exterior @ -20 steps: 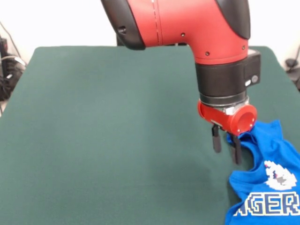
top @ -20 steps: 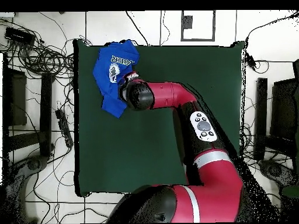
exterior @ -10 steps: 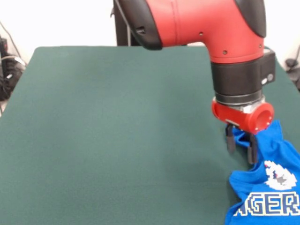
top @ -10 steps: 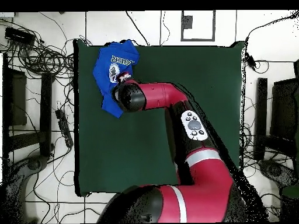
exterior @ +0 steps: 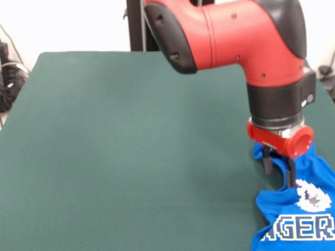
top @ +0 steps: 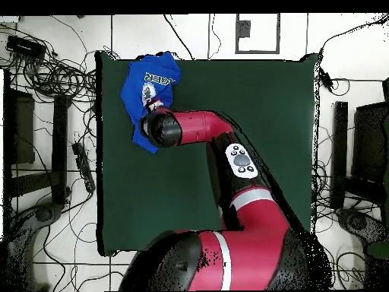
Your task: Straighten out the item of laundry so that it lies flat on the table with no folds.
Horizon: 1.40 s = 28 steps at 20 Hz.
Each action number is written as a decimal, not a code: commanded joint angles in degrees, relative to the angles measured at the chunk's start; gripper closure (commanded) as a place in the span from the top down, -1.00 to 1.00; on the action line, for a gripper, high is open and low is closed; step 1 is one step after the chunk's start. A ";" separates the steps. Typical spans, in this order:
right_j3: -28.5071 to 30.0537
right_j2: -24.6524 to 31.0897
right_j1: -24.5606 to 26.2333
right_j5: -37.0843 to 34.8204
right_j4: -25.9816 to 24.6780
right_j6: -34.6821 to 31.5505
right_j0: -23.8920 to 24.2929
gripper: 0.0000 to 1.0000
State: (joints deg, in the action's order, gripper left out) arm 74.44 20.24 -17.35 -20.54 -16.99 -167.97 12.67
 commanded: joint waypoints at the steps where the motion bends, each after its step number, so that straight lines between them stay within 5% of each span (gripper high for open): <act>1: -3.51 -1.33 7.88 4.51 0.30 -1.94 -3.64 1.00; 11: -4.67 -6.19 7.71 9.37 0.83 -4.25 -6.80 1.00; 15: -3.86 -3.58 7.12 14.63 1.20 -3.97 -5.78 1.00; 28: -4.94 0.13 6.34 15.79 1.43 -0.20 -3.40 1.00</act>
State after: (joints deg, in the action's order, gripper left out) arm 71.12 14.70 -15.82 -5.86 -16.88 -167.97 9.15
